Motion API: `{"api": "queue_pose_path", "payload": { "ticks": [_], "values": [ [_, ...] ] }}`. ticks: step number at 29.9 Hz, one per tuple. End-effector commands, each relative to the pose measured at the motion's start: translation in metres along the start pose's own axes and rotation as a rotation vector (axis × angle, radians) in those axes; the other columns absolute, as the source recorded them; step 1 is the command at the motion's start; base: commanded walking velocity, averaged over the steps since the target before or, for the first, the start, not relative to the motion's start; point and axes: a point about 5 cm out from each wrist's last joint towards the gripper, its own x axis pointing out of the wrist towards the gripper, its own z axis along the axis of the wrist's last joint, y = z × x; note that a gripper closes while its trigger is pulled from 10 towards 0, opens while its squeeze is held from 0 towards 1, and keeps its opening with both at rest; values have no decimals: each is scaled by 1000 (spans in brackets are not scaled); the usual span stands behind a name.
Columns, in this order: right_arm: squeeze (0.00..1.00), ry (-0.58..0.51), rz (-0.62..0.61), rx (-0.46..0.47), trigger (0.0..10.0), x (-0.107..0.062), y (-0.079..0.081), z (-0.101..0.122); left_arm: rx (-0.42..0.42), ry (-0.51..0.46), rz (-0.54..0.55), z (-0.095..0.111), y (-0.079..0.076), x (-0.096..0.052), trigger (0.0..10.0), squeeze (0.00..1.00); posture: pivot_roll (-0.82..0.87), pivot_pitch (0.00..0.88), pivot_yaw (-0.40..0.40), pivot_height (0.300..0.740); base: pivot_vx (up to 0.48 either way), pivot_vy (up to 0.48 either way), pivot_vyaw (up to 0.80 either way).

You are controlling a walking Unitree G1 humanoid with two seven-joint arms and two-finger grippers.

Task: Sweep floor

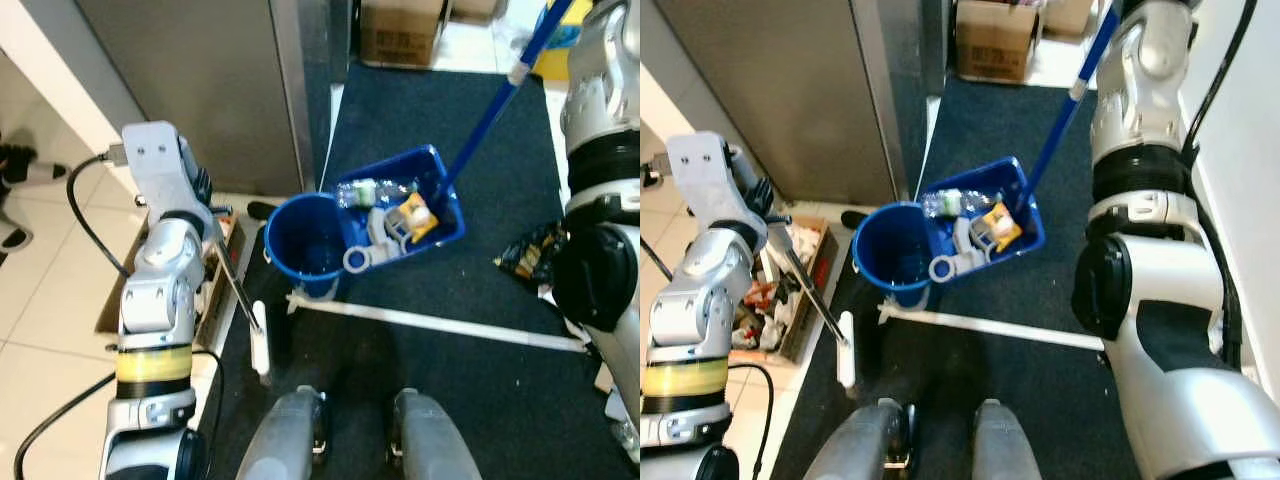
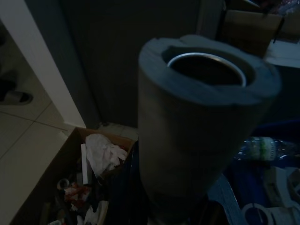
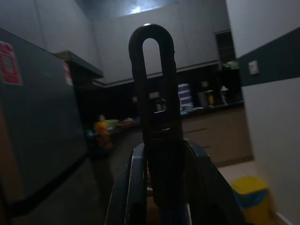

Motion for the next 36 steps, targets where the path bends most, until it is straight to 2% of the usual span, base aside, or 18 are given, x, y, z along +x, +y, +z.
{"api": "queue_pose_path", "payload": {
  "ticks": [1, 7, 8, 10, 15, 20, 21, 25, 28, 36],
  "values": [
    [0, -52, 78, 25, 10000, 4, 25, 9, -6, -10, 37, 0, 5, -7, 10000, 0, 64, 73, -28, 740, 0, 0, 0],
    [0, -16, 168, 15, 10000, -1, 53, -2, -16, -2, 68, -5, 7, -16, 10000, 0, 94, 91, -72, 740, 0, 0, 0],
    [0, -16, 168, 15, 10000, -1, 53, -2, -16, -2, 68, -5, 7, -16, 10000, 0, 94, 91, -72, 740, 0, 0, 0],
    [0, 3, 214, 15, 10000, -5, 67, -7, -20, 2, 83, -8, 8, -21, 10000, 0, 112, 100, -94, 740, 0, 0, 0],
    [0, 42, 264, 32, 10000, -9, 82, -15, -30, 7, 113, -11, 10, -31, 10000, 0, 144, 115, -132, 740, 0, 0, 0],
    [0, 97, 266, 21, 10000, -11, 88, -23, -40, 16, 138, -14, 10, -41, 10000, 0, 174, 127, -168, 740, 0, 0, 0],
    [0, 141, 226, 9, 10000, -10, 86, -28, -44, 22, 150, -16, 11, -45, 10000, 0, 180, 127, -175, 740, 0, 0, 0],
    [0, 194, 159, 12, 10000, -8, 81, -31, -51, 29, 175, -18, 14, -51, 10000, 0, 192, 131, -191, 740, 0, 0, 0],
    [0, 205, 152, 10, 10000, -7, 81, -31, -51, 29, 181, -18, 14, -52, 10000, 0, 196, 134, -196, 740, 0, 0, 0],
    [0, 249, 284, -78, 10000, -9, 107, -30, -58, 34, 194, -19, 12, -56, 10000, 0, 194, 142, -216, 740, 0, 0, 0]
  ]
}}
